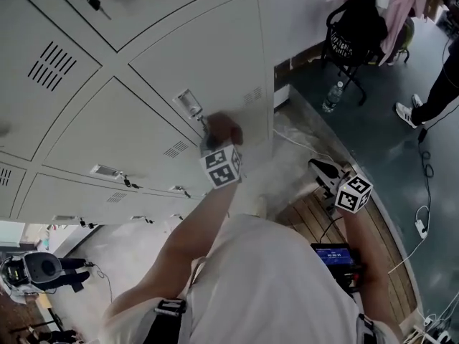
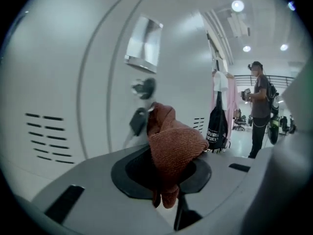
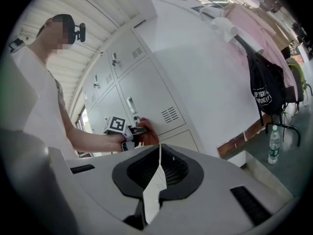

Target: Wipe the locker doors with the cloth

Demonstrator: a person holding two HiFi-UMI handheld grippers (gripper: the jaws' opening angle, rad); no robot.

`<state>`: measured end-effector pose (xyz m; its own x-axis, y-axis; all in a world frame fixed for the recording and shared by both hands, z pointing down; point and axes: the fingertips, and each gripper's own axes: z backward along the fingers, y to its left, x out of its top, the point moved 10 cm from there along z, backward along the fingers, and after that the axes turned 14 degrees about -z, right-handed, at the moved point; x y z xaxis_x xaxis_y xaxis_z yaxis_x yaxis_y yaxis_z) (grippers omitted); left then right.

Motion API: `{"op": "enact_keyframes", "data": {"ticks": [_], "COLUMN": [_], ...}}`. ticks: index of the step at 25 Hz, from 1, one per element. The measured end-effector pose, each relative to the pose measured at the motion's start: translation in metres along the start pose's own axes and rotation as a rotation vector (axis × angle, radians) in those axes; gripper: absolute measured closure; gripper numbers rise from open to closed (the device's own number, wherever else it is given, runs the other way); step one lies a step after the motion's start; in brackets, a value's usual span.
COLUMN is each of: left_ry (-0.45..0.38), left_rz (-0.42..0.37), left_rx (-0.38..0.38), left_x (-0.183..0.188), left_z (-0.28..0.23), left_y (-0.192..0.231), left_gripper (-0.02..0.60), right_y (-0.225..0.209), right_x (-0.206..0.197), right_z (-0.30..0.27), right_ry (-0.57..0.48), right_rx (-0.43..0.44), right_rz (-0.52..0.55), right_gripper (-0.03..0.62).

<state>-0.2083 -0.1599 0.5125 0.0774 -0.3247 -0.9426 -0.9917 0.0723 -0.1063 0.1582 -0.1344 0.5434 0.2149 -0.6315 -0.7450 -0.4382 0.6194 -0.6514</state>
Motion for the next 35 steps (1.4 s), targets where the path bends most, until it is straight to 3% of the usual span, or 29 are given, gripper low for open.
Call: {"op": "enact_keyframes", "data": {"ticks": [3,5,9,11,18,21,24,26,31,35], "left_ry": [0.007,-0.007,-0.131,-0.152,0.030,-0.005,-0.098,-0.116,-0.112,-0.121], "left_rz": [0.002,-0.040,-0.247,-0.316,-0.206,-0.178,-0.070,-0.021,-0.052,-0.140], "left_rx": [0.074,0.110,0.124,0.133,0.083,0.030,0.073,0.073,-0.009,-0.061], "left_x": [-0.012,-0.008,0.033,0.047,0.008,0.010,0.029,0.040,0.057,0.074], "left_z": [0.031,0.051,0.072,0.067,0.028,0.012,0.011,0.007,-0.027,-0.059], "left_y": [0.034,0.054,0.066,0.060,0.027,0.006,-0.002,-0.008,-0.048,-0.090], "left_gripper": [0.509,0.509,0.509,0.509,0.509,0.509,0.509,0.509,0.509,0.509], "right_y": [0.001,0.002,0.000,0.000,0.000,-0.005,-0.007,-0.007,-0.009,-0.009], "right_x": [-0.002,-0.003,-0.002,-0.004,-0.006,-0.006,-0.004,-0.003,-0.006,-0.005], "right_z": [-0.009,-0.014,-0.020,-0.023,-0.008,0.006,0.012,0.016,0.031,0.039], "right_ry": [0.027,0.039,0.053,0.053,0.054,0.028,0.009,0.001,-0.023,-0.049], "right_rx": [0.029,0.043,0.059,0.064,0.037,-0.005,-0.023,-0.035,-0.074,-0.095], "right_rz": [0.005,0.005,0.007,0.007,0.008,-0.006,-0.007,-0.007,-0.021,-0.023], "right_gripper": [0.576,0.576,0.576,0.576,0.576,0.576,0.576,0.576,0.576,0.576]}}
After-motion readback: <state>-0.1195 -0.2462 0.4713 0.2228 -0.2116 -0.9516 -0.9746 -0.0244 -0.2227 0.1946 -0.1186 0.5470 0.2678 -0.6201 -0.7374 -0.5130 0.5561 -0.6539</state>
